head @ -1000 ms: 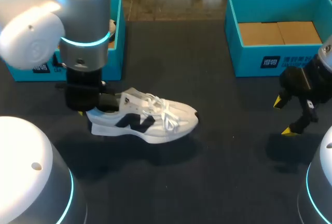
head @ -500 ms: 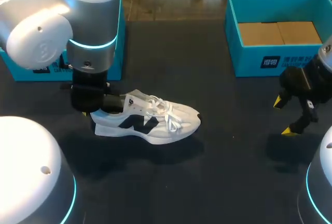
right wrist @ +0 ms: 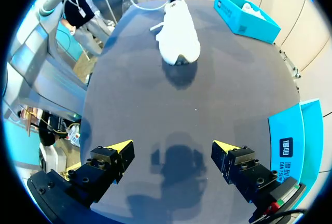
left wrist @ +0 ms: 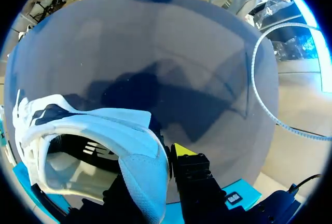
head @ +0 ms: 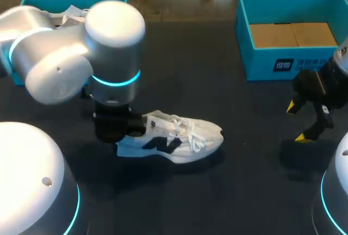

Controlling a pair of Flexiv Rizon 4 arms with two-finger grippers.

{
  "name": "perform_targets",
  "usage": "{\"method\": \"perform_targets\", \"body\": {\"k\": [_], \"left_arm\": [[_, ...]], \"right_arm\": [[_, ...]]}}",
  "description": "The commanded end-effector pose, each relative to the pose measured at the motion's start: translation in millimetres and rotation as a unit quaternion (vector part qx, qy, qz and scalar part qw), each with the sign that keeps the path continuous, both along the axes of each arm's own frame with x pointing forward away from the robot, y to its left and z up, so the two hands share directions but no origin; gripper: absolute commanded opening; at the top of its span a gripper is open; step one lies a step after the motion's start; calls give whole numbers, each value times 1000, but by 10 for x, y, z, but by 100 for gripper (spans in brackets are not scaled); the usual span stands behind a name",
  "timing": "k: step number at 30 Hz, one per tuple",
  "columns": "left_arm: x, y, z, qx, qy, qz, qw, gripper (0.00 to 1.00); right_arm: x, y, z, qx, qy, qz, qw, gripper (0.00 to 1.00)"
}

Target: Take the shoe out of the shoebox, open the shoe tongue, remove and reinsert the insole, then place the shoe into the shoebox

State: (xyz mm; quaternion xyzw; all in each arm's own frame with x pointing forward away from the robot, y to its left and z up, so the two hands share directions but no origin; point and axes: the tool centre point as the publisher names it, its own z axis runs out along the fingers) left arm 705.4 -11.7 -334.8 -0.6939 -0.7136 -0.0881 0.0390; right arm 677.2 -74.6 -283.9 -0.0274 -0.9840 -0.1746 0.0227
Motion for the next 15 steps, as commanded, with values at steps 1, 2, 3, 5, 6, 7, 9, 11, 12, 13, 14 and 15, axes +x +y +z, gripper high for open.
{"method": "perform_targets", "body": {"k": [1,2,3,5,6,7,9,11,12,13,14,15], "left_arm": [[38,-128,-141,-1,7,3,1000,0],[30,-152,-157,-1,7,1,1000,0],[21,-175,-177,0,4,-1,1000,0],[16,-218,-214,0,3,0,1000,0],[11,-236,-232,0,1,1,1000,0],[8,-255,-247,-5,4,0,1000,0],[-8,-288,-278,-9,0,-3,1000,0],[-33,-306,-299,-14,-1,-9,1000,0],[-61,-317,-307,-17,-2,-11,1000,0],[-68,-325,-316,-14,-4,-11,1000,0],[-71,-333,-325,-14,-4,-12,1000,0],[-76,-343,-333,-16,2,-12,1000,0]], "right_arm": [[-1,3,-10,-1,0,0,1000,100],[-1,3,-10,-1,0,0,1000,100],[-1,3,-10,-1,0,0,1000,100],[-1,3,-10,-1,0,0,1000,100],[-1,3,-10,-1,0,0,1000,100],[-1,3,-10,-1,0,0,1000,100],[-1,3,-10,-1,0,0,1000,100],[-1,3,-10,-1,0,0,1000,100],[-1,3,-10,-1,0,0,1000,100],[-1,3,-10,-1,0,0,1000,100],[-1,3,-10,-1,0,0,1000,100],[-1,3,-10,-1,0,0,1000,100]]}}
